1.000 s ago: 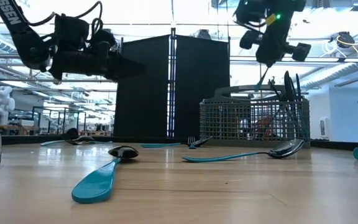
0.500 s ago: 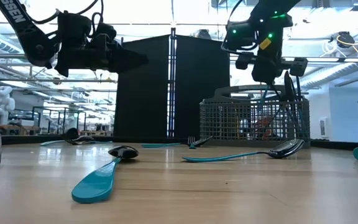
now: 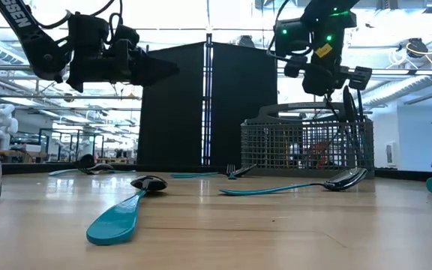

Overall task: Sort silverware
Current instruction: Put the blue fork into the middle of the blue utensil organizer

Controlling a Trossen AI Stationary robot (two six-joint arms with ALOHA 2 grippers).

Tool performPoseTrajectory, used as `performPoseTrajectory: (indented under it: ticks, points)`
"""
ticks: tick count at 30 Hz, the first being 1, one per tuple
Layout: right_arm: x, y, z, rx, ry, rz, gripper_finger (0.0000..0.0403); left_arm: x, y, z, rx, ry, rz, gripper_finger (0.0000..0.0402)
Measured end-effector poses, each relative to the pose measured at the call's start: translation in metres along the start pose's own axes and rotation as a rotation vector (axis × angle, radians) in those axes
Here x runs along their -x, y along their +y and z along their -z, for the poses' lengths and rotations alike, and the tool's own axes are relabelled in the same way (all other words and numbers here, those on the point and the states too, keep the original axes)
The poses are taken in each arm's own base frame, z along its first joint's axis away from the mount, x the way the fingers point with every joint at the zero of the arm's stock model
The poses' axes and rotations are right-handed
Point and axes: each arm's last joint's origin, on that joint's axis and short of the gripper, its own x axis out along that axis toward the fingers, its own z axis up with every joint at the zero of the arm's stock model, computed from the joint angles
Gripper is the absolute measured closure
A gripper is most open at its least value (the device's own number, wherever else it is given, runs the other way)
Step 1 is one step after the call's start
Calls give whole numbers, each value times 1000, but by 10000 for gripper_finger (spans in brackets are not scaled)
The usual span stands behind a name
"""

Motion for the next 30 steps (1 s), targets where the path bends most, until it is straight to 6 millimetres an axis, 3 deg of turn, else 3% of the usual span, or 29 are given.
performPoseTrajectory:
  ticks: [4, 9, 11, 14, 16, 18, 21, 25, 27, 30]
  points:
    - [15, -6, 16, -129, 41, 85, 315, 2, 4, 1, 2, 7, -19, 253]
    - [47, -26, 62, -662, -124, 181, 326, 5, 8, 3, 15, 25, -37, 253]
    - [58, -32, 80, -957, -343, 157, 329, 6, 9, 4, 20, 33, -33, 253]
    - [70, -42, 98, -1419, -813, -6, 330, 7, 11, 5, 24, 39, -35, 253]
    - [74, -49, 101, -1572, -1130, -178, 330, 8, 13, 6, 27, 44, -42, 253]
    - [73, -51, 90, -1542, -1367, -315, 330, 9, 14, 7, 39, 59, -48, 253]
    - [66, -51, 48, -1443, -1549, -366, 330, 9, 20, 11, 124, 129, -114, 253]
    - [48, -45, -14, -1451, -1642, -355, 330, -2, 37, 4, 366, 299, -179, 253]
    - [39, -41, -34, -1463, -1660, -345, 330, -10, 38, -1, 436, 421, -200, 253]
    - [29, -38, -56, -1463, -1661, -345, 330, -17, 37, -9, 444, 636, -374, 253]
